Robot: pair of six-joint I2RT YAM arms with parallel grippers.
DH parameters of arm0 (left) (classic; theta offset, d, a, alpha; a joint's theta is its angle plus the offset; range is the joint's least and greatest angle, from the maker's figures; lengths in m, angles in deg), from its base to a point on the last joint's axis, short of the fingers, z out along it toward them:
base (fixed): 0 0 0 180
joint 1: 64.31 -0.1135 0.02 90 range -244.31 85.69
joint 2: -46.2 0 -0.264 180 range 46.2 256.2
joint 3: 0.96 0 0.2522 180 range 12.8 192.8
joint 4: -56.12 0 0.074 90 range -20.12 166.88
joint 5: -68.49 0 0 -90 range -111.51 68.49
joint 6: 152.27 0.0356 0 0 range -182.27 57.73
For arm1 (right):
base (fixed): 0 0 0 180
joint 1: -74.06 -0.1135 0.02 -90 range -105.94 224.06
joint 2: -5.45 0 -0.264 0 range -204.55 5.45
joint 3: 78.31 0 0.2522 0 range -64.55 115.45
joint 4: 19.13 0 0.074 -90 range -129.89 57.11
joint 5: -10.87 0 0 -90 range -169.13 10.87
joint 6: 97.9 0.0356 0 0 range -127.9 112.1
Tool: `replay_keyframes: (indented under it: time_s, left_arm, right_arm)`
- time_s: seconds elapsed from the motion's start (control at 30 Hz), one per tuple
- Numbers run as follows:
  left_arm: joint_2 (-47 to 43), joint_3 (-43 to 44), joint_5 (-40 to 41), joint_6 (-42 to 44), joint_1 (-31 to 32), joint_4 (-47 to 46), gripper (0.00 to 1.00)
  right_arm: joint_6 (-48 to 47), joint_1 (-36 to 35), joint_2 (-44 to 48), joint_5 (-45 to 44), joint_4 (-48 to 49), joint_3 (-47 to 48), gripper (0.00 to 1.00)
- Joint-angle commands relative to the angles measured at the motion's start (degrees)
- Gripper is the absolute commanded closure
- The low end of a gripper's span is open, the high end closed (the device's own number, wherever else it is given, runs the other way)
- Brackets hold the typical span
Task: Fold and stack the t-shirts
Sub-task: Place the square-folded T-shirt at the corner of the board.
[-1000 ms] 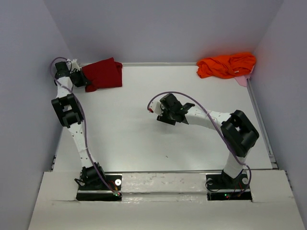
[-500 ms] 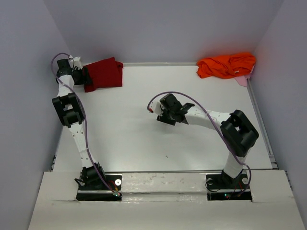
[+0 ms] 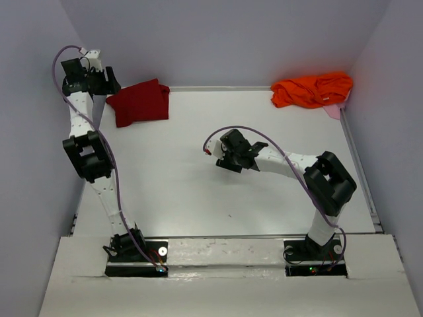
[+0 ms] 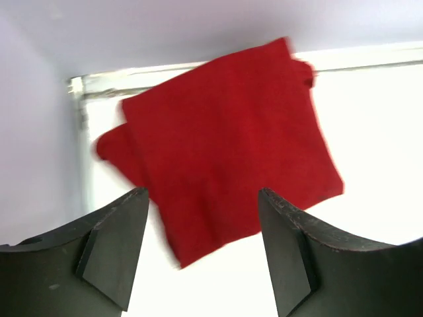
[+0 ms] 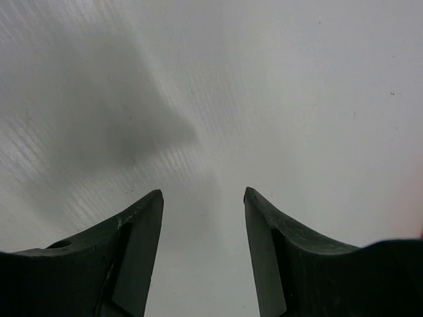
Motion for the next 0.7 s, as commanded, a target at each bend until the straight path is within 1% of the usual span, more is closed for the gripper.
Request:
replay_keyframes:
  time_s: [0.0,0.07,0.1,0.13,0.2,0.23,0.37,0.47,0.6,0.63,0.67]
  left_arm:
    - [-0.2,-3.3,-10.3,-4.9,2.5,-0.6,0.24]
    - [2.2,-2.9,-12.7,-6.0,4.2,-0.8,0.24]
    - [3.3,-2.4,-15.3,-6.5,4.5,-0.8,0.24]
    - [5.8,-0.8,-16.2,-7.3,4.7,-0.6,0.24]
    - [8.3,0.2,-20.3,-9.6,5.2,-0.6,0.24]
    - [9.8,0.3,-21.0,-10.4,5.4,-0.9,0.24]
    - [10.5,-3.7,-21.3,-12.7,7.0,-5.7,0.23]
    - [11.0,-5.1,-19.6,-12.6,7.8,-6.2,0.23]
    - [11.7,-8.0,-19.4,-12.7,7.8,-7.1,0.23]
    - [12.1,-8.8,-20.1,-12.7,7.6,-7.4,0.23]
    - [12.7,-9.2,-21.0,-14.6,7.4,-7.7,0.23]
  right_arm:
    - [0.7,-0.3,0.0,0.0,0.6,0.7,0.42]
    - [0.7,-0.3,0.0,-0.1,0.7,0.7,0.43]
    - [0.6,-0.3,0.0,-0.2,0.6,0.7,0.42]
    - [0.7,-0.3,0.0,-0.6,0.6,0.8,0.43]
    - [0.7,-0.3,0.1,-0.7,0.6,1.1,0.42]
    - [0.8,-0.3,0.2,-0.7,0.7,1.0,0.42]
    - [0.5,-0.3,0.2,-0.9,0.7,0.6,0.43]
    - [0.4,-0.3,0.0,-1.4,0.8,0.7,0.43]
    - [0.3,-0.3,0.4,-1.4,1.0,0.6,0.42]
    - [0.3,-0.3,0.3,-1.6,1.2,0.7,0.43]
    - [0.3,-0.3,0.2,-1.6,1.2,0.7,0.42]
